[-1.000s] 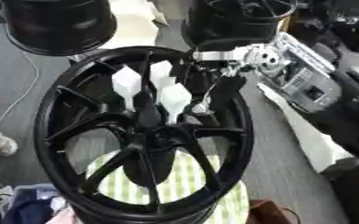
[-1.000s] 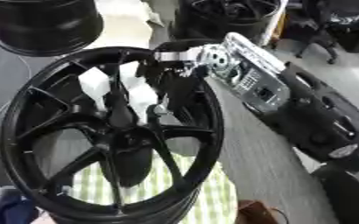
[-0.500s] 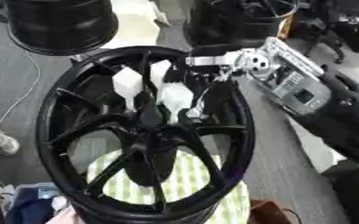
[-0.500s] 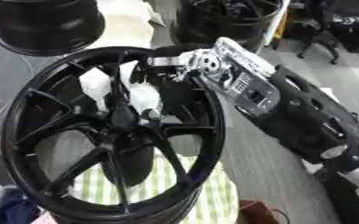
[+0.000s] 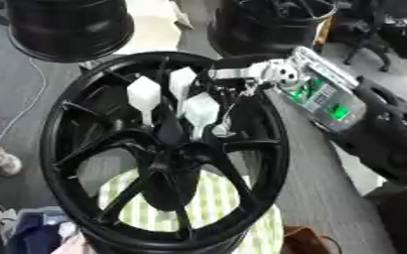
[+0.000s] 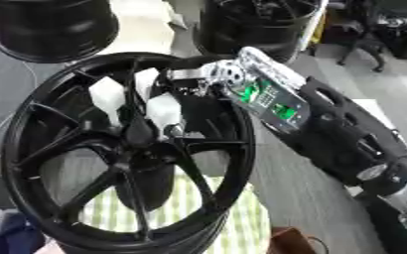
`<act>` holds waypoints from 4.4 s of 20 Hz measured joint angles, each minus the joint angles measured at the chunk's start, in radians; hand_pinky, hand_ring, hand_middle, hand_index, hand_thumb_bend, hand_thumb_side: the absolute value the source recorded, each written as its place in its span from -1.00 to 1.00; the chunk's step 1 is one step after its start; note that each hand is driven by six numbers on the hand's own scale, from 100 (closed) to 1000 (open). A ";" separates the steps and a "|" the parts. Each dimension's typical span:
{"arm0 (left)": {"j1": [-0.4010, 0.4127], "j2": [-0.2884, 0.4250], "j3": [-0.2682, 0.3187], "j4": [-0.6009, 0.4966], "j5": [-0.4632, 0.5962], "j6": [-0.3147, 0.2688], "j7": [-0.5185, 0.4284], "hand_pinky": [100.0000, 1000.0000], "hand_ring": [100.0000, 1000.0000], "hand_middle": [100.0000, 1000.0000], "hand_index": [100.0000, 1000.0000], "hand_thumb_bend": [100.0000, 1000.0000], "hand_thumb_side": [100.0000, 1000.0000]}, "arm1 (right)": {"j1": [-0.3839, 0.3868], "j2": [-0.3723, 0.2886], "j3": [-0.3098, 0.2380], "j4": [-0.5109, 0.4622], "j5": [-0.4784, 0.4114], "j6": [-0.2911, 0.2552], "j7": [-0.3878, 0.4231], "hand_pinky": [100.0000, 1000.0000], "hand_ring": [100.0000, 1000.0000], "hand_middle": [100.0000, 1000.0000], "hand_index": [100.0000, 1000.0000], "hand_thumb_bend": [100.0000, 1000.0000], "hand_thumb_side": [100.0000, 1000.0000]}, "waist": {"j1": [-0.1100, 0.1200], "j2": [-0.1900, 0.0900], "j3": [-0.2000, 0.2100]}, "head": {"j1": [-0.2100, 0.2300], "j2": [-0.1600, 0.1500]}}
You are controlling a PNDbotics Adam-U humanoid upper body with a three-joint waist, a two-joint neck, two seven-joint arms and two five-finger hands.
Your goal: Pull the pin out of the wheel hub.
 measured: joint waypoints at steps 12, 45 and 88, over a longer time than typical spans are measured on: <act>-0.002 0.000 0.000 0.003 0.000 -0.001 -0.001 0.13 0.33 0.20 0.72 -1.00 0.38 | -0.001 0.002 0.003 0.005 -0.023 0.021 -0.021 -0.67 -0.42 0.04 0.03 -0.65 -1.00 | 0.000 0.002 0.005 | -0.001 0.000; 0.035 0.005 0.032 0.002 -0.007 0.027 0.022 0.13 0.33 0.21 0.72 -1.00 0.38 | 0.514 -0.338 -0.507 -0.234 -0.204 0.014 -0.467 -1.00 -0.68 -0.03 -0.14 -0.64 -1.00 | -0.005 -0.030 -0.119 | 0.092 0.008; 0.039 -0.001 0.041 0.000 -0.004 0.025 0.027 0.13 0.31 0.18 0.70 -1.00 0.38 | 0.844 0.583 -0.759 -0.051 -0.158 -0.237 -1.682 -0.91 -0.34 0.52 0.21 -0.65 -0.97 | 0.033 -0.029 -0.172 | 0.150 -0.001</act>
